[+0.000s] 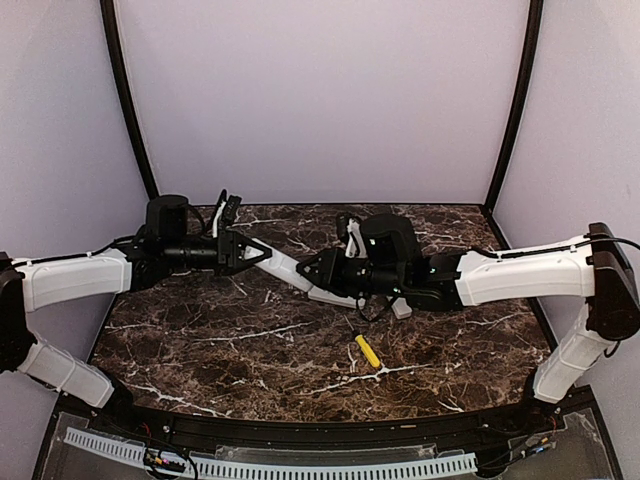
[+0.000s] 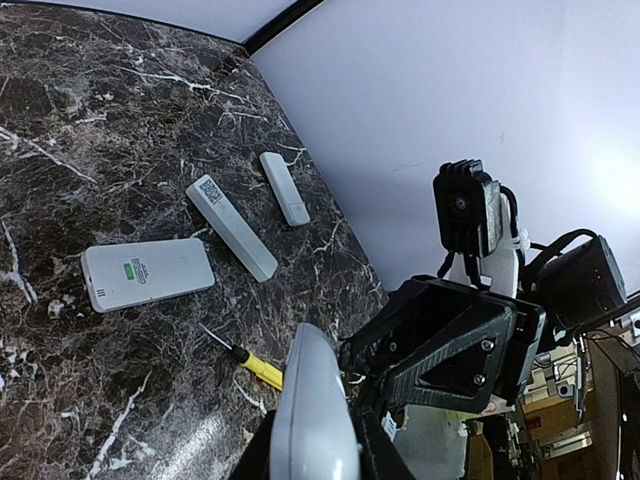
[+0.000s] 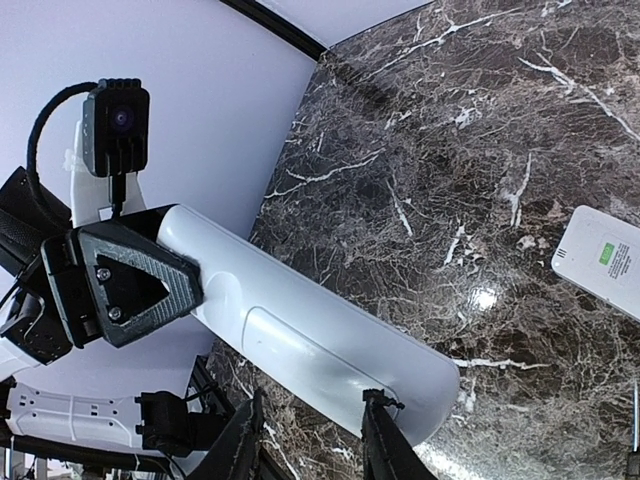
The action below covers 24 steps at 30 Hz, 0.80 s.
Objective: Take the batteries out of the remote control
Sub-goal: Remove the battery cover from the remote control.
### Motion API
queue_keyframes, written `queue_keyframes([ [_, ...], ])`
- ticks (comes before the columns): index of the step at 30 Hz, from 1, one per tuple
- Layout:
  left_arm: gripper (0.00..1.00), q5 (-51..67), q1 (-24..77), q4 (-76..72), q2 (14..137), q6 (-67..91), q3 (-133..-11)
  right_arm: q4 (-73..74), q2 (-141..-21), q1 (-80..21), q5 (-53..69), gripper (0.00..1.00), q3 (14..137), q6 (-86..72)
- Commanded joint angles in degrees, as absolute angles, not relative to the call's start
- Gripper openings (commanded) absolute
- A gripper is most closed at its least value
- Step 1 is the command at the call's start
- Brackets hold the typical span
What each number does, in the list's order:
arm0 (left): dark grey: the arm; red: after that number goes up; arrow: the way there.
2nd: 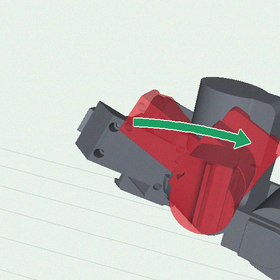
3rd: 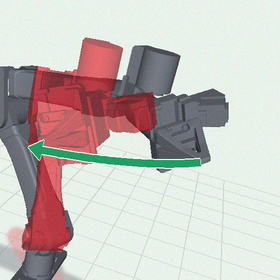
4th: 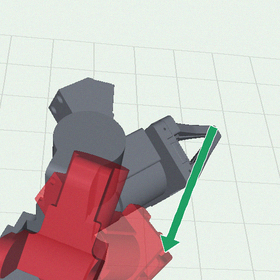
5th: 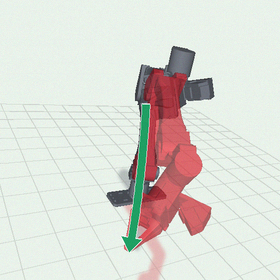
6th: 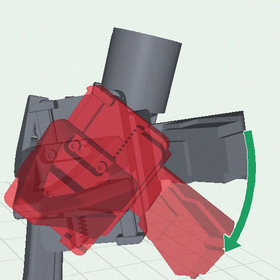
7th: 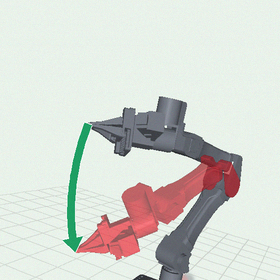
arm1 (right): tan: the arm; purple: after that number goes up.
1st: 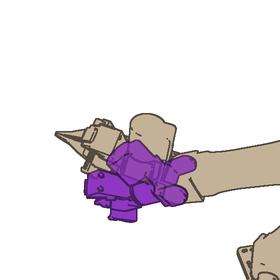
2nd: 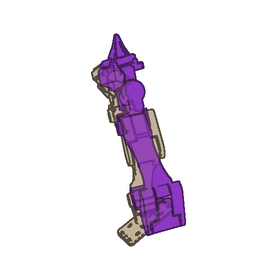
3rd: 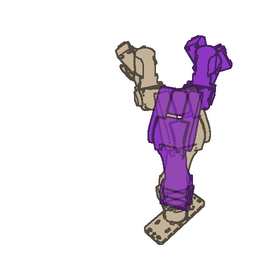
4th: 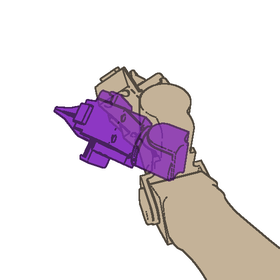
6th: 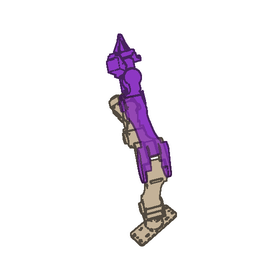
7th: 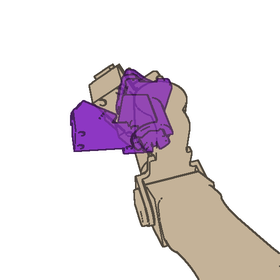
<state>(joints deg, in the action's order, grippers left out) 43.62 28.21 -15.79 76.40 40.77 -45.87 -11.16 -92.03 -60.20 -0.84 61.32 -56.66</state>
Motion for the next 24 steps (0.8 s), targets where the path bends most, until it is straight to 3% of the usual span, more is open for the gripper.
queue_keyframes([
  [1, 0.0, 44.3, 29.0, -17.8, 76.2, 40.8, -44.7, -14.6, -92.3, -59.9, 1.0, 0.32, 62.0, -56.7],
  [24, 0.0, 41.5, 29.0, -15.6, 75.8, 40.3, -44.8, -9.9, -91.3, -59.9, -2.9, 0.31, 60.4, -57.9],
])
